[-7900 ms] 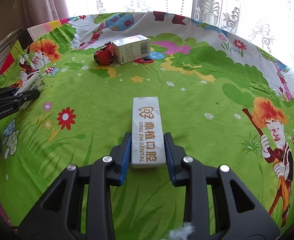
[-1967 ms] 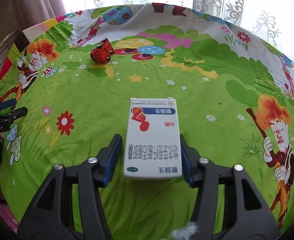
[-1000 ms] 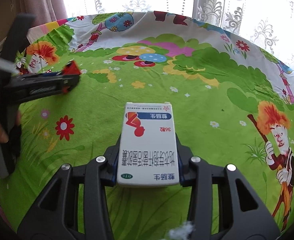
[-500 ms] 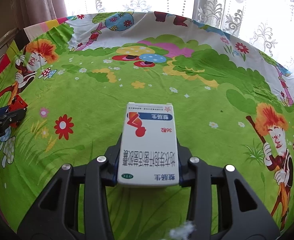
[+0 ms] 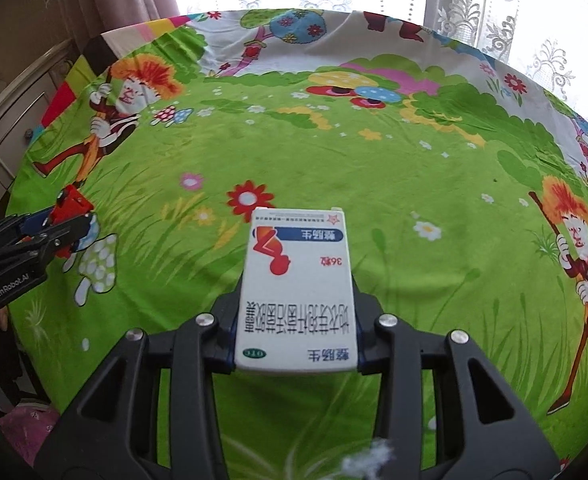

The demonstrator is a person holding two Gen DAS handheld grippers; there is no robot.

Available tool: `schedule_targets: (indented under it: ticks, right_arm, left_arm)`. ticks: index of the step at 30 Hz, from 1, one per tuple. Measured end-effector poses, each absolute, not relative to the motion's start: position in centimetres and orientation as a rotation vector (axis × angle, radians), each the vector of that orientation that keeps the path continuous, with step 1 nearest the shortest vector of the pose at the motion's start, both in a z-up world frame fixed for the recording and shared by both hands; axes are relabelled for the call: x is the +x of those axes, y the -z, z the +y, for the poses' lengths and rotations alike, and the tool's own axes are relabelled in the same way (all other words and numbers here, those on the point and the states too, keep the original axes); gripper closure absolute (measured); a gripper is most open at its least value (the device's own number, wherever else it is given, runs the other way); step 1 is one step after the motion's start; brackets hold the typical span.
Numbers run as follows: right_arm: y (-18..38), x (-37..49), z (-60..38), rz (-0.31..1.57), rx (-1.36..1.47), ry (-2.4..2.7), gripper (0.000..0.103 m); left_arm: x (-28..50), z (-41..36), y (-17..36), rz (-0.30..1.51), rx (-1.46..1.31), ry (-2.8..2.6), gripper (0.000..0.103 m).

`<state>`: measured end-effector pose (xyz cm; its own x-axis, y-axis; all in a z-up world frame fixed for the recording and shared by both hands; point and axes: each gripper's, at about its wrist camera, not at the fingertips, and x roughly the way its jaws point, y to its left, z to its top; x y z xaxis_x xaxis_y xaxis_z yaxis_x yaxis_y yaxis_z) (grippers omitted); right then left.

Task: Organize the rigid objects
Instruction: 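Carry the toy car and red-print box over the storage box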

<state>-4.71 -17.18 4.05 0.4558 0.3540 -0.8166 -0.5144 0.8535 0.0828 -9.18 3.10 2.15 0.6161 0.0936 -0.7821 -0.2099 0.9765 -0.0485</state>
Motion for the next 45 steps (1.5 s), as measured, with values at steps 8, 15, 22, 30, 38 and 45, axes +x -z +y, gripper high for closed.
schedule_targets:
  ticks: [8,15,22,30,38,45]
  right_arm:
    - [-5.4,-10.1,-16.6,0.93,-0.232,-0.552,0.059]
    - [-6.0,-14.6,-17.4,0.925,-0.264,-0.537,0.059]
    - [-6.9,-18.2,-20.0,0.92,-0.264,-0.508,0.059]
    - [-7.3,-21.0,-25.7,0.944,-0.227,-0.413,0.059]
    - [-8.1,-24.4,-33.0,0.953,-0.163,-0.254,0.059]
    - [-8.4,-27.4,-38.9,0.958,-0.143,-0.086,0.059]
  left_arm:
    - [-12.1,0.0,-2.5,0.888,-0.085,-0.068,0.057]
    - [-14.6,-2.9,-3.1,0.88,-0.032,0.038,0.057]
    - [-16.8,-5.5,-4.3,0.868,0.039,0.131,0.057]
    - [-17.9,-10.2,-5.2,0.862,0.162,0.258,0.057]
    - [-18.8,-18.7,-5.5,0.872,0.337,0.469,0.057]
    - [-19.6,-26.3,-5.9,0.891,0.448,0.649,0.057]
